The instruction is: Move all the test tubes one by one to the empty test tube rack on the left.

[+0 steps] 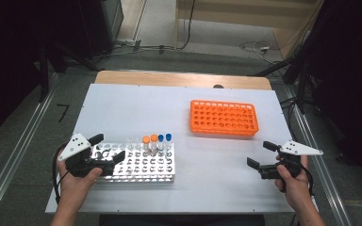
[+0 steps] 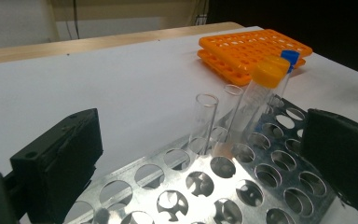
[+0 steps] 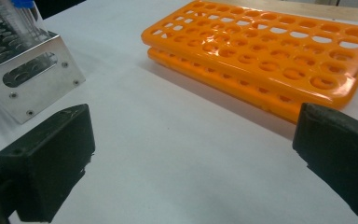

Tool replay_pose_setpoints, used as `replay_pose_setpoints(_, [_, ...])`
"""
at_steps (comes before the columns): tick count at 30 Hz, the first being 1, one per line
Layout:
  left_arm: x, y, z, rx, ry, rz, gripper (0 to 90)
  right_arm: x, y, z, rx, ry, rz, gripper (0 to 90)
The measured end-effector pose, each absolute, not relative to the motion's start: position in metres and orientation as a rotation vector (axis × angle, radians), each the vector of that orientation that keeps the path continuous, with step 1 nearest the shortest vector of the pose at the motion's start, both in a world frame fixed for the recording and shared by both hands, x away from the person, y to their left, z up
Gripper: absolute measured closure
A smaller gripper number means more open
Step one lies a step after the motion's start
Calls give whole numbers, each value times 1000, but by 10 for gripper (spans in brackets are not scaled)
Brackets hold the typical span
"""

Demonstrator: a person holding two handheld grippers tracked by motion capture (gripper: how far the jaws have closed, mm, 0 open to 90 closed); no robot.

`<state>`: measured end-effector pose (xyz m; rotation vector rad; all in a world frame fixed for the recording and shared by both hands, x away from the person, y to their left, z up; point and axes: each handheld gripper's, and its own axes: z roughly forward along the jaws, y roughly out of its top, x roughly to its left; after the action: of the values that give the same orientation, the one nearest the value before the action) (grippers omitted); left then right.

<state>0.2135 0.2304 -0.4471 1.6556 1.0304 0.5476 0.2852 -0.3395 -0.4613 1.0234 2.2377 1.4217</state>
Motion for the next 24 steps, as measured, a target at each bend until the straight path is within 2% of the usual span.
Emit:
replay_pose_setpoints(9, [207,234,-450,1635,1005,552,0,278,-362,-463,1085,2162,1422,0])
replay_pose_setpoints(24, [206,244,-456,1603,1025,570,0,286,-371,-471,1109,2143,1425,0])
